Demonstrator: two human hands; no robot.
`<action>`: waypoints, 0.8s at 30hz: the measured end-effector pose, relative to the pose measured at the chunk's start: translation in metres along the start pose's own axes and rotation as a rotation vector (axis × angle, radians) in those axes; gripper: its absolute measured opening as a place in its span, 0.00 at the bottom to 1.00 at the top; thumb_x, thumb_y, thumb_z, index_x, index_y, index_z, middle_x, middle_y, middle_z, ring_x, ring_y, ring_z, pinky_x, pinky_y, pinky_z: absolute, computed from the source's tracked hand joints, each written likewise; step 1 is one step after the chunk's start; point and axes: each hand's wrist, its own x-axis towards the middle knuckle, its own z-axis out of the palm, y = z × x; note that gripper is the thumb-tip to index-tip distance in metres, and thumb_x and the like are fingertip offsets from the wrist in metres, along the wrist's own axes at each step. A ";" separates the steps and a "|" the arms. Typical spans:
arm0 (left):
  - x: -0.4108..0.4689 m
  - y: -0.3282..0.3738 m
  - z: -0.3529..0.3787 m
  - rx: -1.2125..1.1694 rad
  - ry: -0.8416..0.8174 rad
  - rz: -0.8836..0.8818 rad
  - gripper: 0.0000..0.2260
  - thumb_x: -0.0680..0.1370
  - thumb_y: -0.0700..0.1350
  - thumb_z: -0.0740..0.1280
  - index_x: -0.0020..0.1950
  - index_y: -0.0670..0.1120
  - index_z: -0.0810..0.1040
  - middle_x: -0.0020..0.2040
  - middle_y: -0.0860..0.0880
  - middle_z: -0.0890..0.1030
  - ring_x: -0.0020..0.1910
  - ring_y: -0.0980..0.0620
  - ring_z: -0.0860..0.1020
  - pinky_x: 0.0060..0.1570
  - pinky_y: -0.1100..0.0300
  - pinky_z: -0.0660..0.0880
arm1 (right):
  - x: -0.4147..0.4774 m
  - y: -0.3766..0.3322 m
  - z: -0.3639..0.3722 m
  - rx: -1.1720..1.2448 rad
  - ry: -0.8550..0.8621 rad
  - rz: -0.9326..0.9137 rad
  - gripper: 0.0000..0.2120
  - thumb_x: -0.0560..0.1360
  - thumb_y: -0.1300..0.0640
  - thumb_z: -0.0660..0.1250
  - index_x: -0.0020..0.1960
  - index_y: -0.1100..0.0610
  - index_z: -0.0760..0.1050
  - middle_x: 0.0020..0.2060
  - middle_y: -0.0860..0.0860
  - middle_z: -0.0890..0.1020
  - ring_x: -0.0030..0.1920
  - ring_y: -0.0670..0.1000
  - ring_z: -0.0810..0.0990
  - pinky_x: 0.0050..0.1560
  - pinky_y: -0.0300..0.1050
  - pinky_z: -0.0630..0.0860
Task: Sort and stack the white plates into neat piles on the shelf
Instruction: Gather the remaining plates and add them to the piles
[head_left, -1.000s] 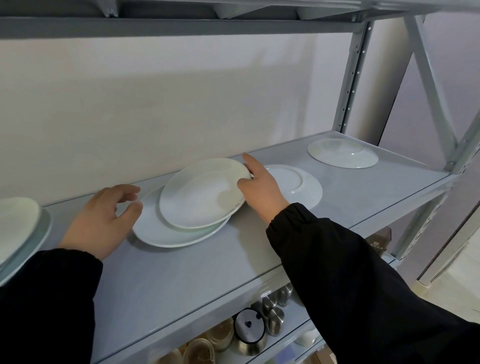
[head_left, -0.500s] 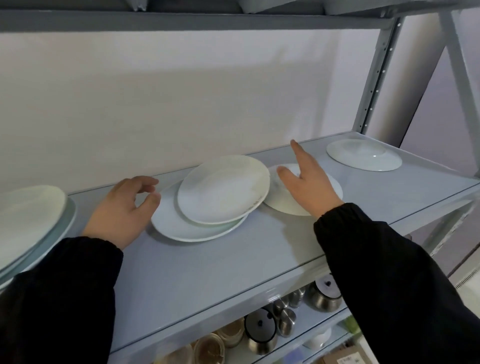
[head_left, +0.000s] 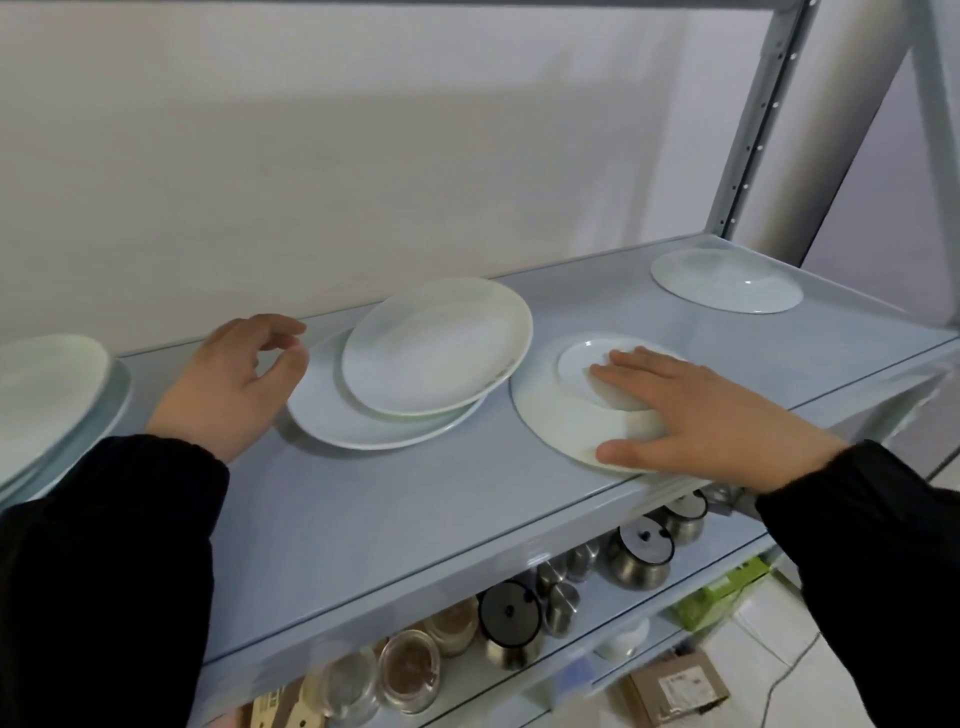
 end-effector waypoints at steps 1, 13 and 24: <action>-0.001 0.001 0.000 0.000 -0.001 -0.004 0.10 0.76 0.53 0.62 0.57 0.57 0.75 0.54 0.54 0.77 0.54 0.52 0.76 0.57 0.57 0.70 | -0.012 -0.001 0.000 -0.011 -0.010 -0.021 0.53 0.58 0.14 0.51 0.78 0.35 0.49 0.78 0.35 0.49 0.77 0.37 0.44 0.77 0.55 0.51; -0.006 0.006 0.002 -0.009 -0.019 -0.021 0.12 0.75 0.54 0.61 0.58 0.57 0.75 0.55 0.53 0.77 0.53 0.51 0.76 0.56 0.56 0.70 | -0.063 0.002 0.023 -0.220 0.083 -0.156 0.48 0.65 0.29 0.64 0.76 0.34 0.41 0.79 0.40 0.52 0.79 0.43 0.45 0.77 0.60 0.54; -0.008 0.008 0.014 -0.044 -0.013 -0.032 0.09 0.80 0.43 0.65 0.59 0.48 0.78 0.55 0.50 0.79 0.55 0.50 0.76 0.56 0.57 0.69 | -0.083 -0.026 -0.003 -0.266 0.569 -0.609 0.30 0.72 0.64 0.69 0.71 0.50 0.69 0.65 0.49 0.79 0.62 0.52 0.79 0.58 0.58 0.79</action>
